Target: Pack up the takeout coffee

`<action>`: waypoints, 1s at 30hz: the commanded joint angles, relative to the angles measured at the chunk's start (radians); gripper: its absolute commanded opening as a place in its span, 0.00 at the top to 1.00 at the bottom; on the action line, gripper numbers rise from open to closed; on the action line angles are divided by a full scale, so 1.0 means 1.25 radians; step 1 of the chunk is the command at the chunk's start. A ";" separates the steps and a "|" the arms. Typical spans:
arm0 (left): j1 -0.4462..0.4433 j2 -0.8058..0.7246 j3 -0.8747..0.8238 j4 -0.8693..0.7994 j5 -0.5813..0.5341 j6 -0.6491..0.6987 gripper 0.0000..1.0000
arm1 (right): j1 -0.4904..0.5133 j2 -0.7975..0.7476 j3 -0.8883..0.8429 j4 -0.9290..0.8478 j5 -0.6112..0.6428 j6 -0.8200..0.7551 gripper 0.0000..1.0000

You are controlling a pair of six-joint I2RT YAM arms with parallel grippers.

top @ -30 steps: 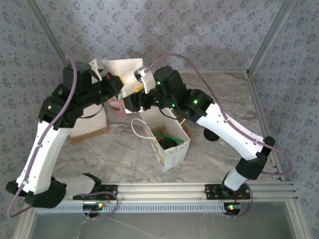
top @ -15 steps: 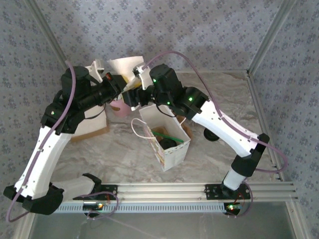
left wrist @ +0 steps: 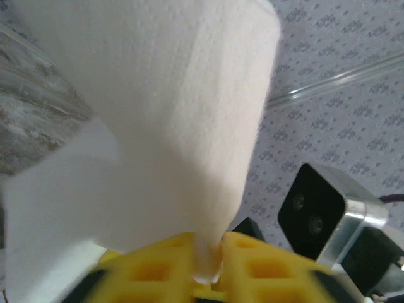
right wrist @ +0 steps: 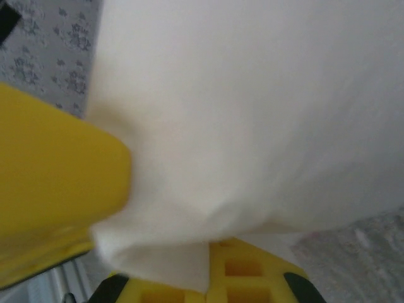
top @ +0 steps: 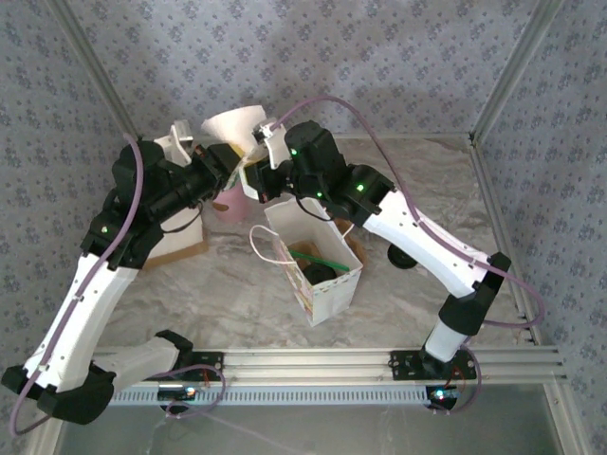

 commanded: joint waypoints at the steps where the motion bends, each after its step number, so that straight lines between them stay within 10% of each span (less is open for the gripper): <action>1: 0.005 -0.031 0.009 0.025 -0.019 -0.014 0.56 | -0.006 -0.035 -0.011 -0.024 0.031 -0.039 1.00; 6: 0.056 -0.039 0.024 -0.029 -0.013 0.008 0.32 | -0.005 -0.072 -0.050 -0.032 0.019 -0.094 1.00; 30: 0.121 -0.016 0.028 -0.041 0.056 0.013 0.12 | -0.001 -0.070 -0.037 -0.149 -0.011 -0.154 1.00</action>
